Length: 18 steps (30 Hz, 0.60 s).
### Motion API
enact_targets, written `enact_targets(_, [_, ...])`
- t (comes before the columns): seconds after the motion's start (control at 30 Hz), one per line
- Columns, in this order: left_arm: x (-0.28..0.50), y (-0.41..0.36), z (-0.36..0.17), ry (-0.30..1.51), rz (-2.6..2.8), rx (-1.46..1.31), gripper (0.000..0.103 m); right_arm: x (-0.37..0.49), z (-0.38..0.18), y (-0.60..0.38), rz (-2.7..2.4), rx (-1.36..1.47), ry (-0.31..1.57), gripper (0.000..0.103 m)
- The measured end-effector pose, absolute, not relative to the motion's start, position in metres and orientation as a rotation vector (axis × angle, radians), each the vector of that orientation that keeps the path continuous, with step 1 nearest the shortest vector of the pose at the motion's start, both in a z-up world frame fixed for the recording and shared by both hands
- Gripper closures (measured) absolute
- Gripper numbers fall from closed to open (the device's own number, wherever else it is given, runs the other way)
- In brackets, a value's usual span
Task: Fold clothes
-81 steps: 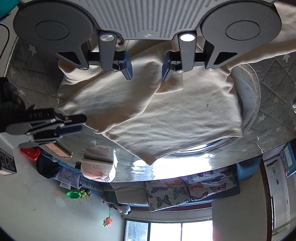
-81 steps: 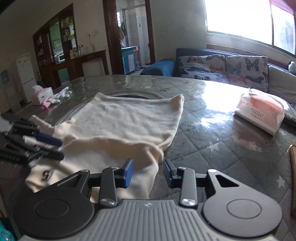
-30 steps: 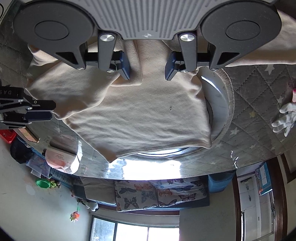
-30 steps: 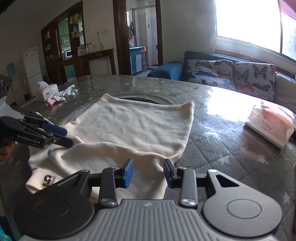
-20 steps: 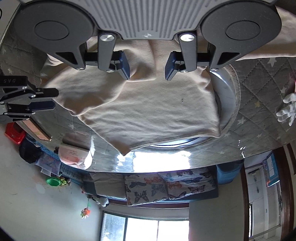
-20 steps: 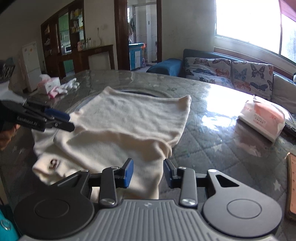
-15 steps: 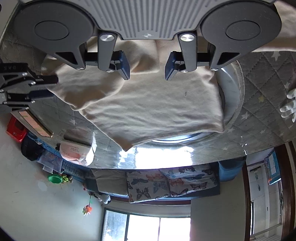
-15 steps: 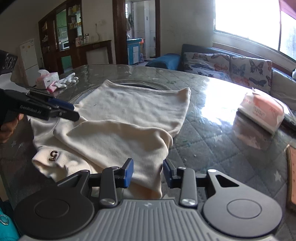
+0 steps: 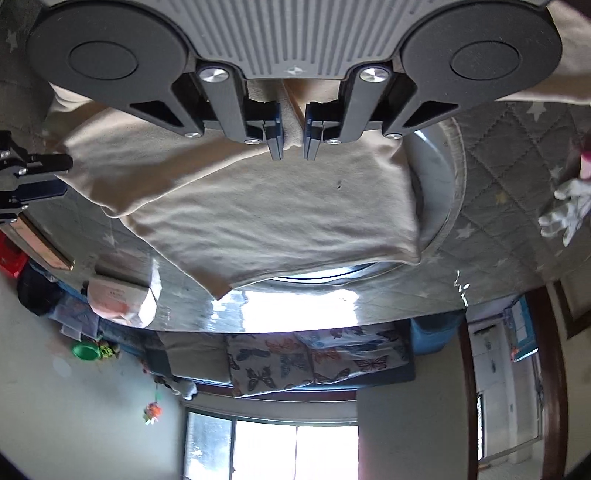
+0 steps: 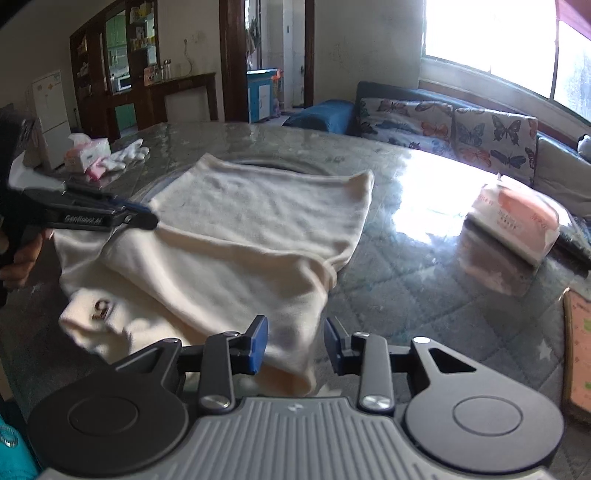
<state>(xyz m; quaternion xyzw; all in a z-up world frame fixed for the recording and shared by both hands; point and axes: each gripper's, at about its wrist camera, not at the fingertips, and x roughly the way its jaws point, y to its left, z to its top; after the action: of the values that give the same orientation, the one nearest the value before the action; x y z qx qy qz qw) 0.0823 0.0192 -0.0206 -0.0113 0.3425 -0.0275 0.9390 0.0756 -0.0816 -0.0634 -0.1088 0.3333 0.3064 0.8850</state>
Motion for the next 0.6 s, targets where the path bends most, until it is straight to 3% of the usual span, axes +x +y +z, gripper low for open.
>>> enact_targets(0.47, [0.062, 0.028, -0.012, 0.703, -0.072, -0.047, 0.085, 0.087, -0.070, -0.055, 0.648, -0.267, 0.665, 0.075])
enact_targets(0.6, [0.045, 0.031, -0.012, 0.712, -0.083, -0.072, 0.076, 0.068, -0.068, -0.053, 0.682, -0.301, 0.666, 0.075])
